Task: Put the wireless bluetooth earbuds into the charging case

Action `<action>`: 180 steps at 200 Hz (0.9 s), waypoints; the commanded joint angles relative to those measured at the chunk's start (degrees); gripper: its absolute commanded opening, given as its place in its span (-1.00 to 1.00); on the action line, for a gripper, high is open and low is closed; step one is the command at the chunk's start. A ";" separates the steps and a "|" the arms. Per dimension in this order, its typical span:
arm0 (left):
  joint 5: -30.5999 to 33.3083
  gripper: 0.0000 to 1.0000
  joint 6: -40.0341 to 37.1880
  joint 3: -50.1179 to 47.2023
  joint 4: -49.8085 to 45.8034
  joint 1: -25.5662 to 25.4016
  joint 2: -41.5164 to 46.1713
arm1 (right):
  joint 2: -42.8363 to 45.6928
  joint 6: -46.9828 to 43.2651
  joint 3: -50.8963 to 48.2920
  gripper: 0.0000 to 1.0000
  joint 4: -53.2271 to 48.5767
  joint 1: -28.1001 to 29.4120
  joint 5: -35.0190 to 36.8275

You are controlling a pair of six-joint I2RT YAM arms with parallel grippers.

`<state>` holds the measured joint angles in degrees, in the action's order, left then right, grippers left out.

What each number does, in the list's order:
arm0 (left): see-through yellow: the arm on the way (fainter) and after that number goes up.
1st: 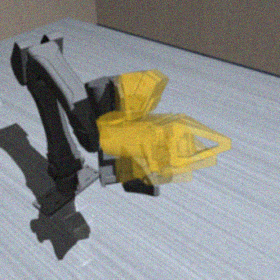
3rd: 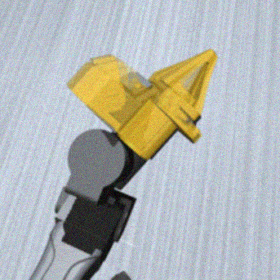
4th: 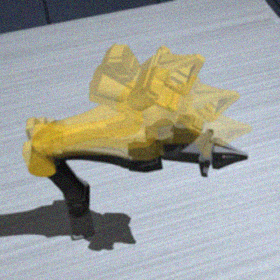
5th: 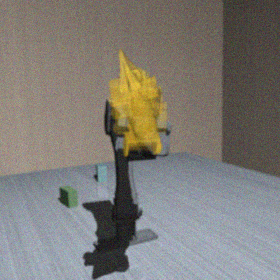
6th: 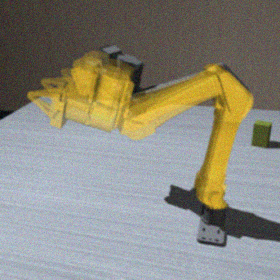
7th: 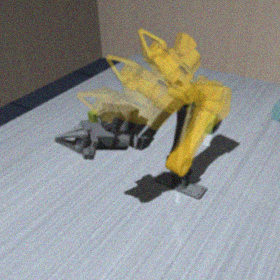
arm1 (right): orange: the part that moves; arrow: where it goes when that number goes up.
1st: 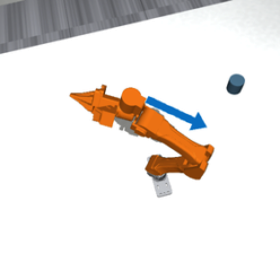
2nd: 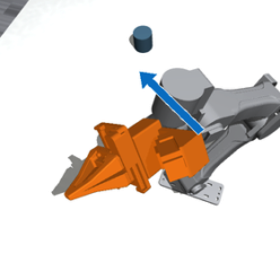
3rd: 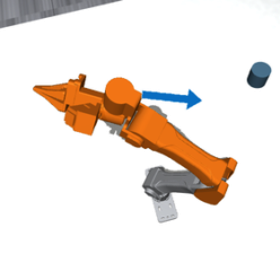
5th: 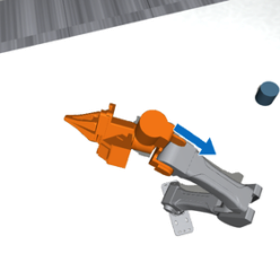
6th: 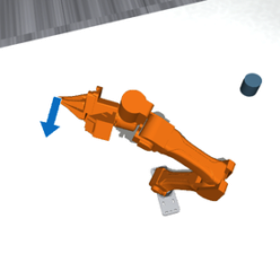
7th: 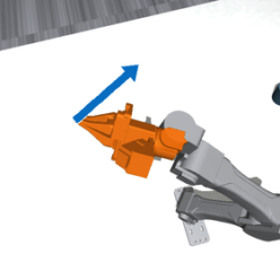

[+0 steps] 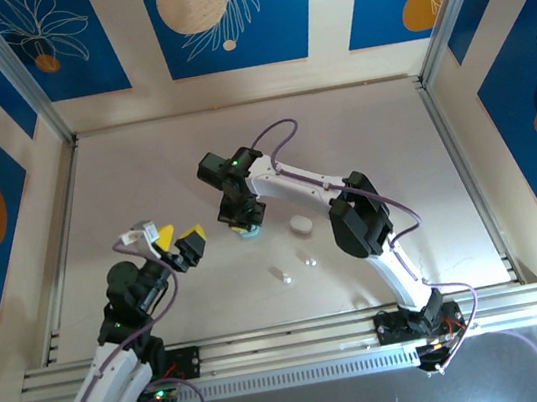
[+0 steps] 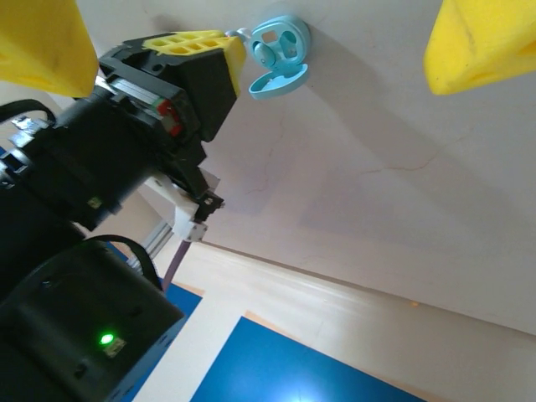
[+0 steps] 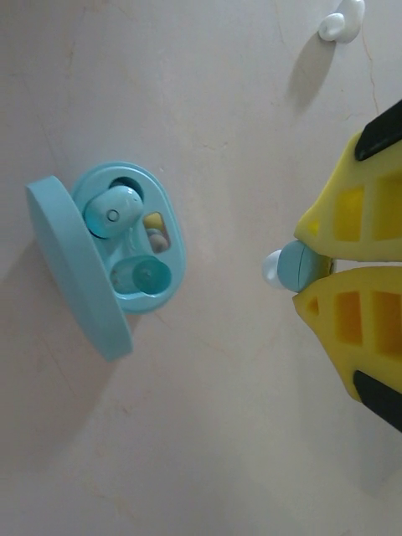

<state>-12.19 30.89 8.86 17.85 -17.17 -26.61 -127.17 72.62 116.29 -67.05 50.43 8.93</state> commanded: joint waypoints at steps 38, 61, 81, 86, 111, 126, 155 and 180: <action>-4.03 0.99 -1.10 0.00 8.83 -0.51 -6.87 | -3.80 3.53 5.03 -1.00 -2.23 -1.58 -3.62; -3.46 0.99 -1.31 -0.16 8.35 -0.53 -6.40 | -5.05 3.79 5.53 -1.00 -2.37 -1.95 -4.64; -3.37 0.99 -1.28 -0.14 8.21 -0.58 -6.26 | -5.42 3.92 5.61 -1.00 -2.31 -2.26 -4.69; -3.29 0.99 -1.28 -0.14 8.26 -0.57 -6.30 | -5.45 3.96 5.61 -1.00 -2.30 -2.34 -4.62; -3.24 0.99 -1.25 -0.16 8.26 -0.54 -6.44 | -5.71 4.10 5.79 -1.00 -2.19 -2.38 -4.27; -3.20 0.99 -1.20 -0.14 8.26 -0.51 -6.44 | -5.87 4.28 5.85 -1.00 -2.17 -2.49 -4.10; -3.20 0.99 -1.19 -0.02 7.95 -0.52 -6.18 | -6.23 4.46 5.97 -1.00 -2.21 -2.63 -4.13; -3.20 0.99 -1.15 -0.07 7.91 -0.50 -6.08 | -6.51 4.47 6.03 -1.00 -1.95 -2.78 -4.18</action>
<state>-14.59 30.89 8.86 24.32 -17.28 -33.45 -132.27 75.59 120.55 -67.16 47.99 5.56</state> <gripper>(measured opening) 0.995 0.054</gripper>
